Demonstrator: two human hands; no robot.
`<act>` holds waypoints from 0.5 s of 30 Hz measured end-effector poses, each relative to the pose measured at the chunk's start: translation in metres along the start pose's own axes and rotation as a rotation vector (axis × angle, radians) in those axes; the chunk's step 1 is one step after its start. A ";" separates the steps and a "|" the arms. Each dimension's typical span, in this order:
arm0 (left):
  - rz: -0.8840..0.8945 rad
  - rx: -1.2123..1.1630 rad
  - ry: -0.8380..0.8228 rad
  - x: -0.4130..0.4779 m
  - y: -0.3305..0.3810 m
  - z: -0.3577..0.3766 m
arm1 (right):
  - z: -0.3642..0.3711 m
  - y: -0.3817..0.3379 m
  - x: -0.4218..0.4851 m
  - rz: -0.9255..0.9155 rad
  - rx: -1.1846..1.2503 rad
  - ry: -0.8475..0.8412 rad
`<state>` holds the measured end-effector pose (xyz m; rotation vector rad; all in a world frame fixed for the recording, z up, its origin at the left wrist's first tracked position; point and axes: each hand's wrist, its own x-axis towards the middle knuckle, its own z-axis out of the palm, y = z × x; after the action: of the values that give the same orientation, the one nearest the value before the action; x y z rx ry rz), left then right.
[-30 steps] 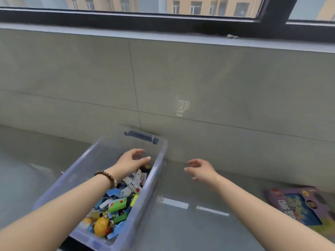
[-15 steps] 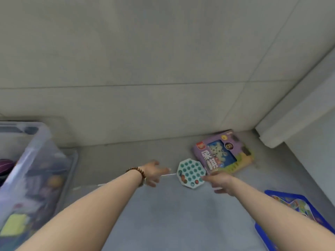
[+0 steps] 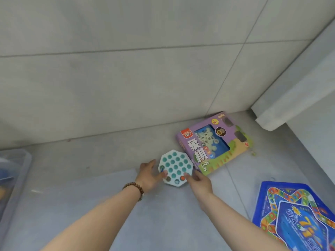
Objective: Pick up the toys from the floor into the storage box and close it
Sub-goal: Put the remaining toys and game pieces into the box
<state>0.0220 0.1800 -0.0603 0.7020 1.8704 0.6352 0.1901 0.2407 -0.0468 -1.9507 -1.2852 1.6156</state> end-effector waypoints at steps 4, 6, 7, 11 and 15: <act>0.064 -0.001 0.010 0.035 -0.036 0.016 | 0.019 0.001 -0.004 0.001 0.158 0.077; 0.061 -0.031 -0.005 0.047 -0.051 0.023 | 0.027 0.001 -0.006 0.032 0.229 0.119; 0.054 -0.050 0.004 0.042 -0.049 0.022 | 0.029 0.000 -0.007 0.048 0.253 0.135; 0.028 -0.117 0.035 0.016 -0.022 0.009 | 0.031 -0.002 -0.007 0.092 0.313 0.141; 0.008 -0.181 0.040 -0.003 0.002 0.002 | 0.030 -0.003 -0.004 0.108 0.306 0.139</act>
<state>0.0249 0.1795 -0.0575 0.5826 1.8196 0.8178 0.1625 0.2303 -0.0521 -1.9277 -0.8381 1.5855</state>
